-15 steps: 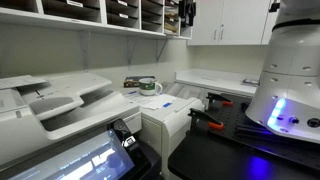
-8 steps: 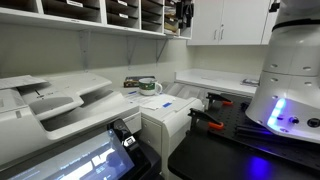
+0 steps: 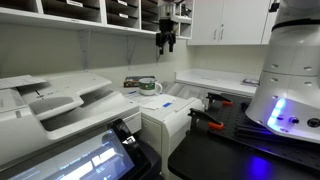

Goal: Remove the marker from the mug.

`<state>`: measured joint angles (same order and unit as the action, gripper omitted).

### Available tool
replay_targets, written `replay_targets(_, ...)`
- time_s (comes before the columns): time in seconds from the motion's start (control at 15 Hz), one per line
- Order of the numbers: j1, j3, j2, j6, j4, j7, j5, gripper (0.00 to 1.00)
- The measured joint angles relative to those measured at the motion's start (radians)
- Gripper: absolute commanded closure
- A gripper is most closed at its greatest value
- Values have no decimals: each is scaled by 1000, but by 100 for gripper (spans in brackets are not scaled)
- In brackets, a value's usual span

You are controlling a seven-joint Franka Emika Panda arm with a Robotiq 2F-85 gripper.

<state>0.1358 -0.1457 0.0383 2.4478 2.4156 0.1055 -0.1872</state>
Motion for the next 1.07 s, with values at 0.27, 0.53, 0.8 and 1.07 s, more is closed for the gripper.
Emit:
replay_targets(0.27,-13,18,-270,-11,-187,-62,31,34)
replay_targets(0.53,-17,30,-459,-71,-360,-103,66,53)
replay_targets(0.8,-17,33,-575,-175,-484,-113,108,50)
replay_targets(1.07,-17,38,-642,-269,-575,-113,158,44)
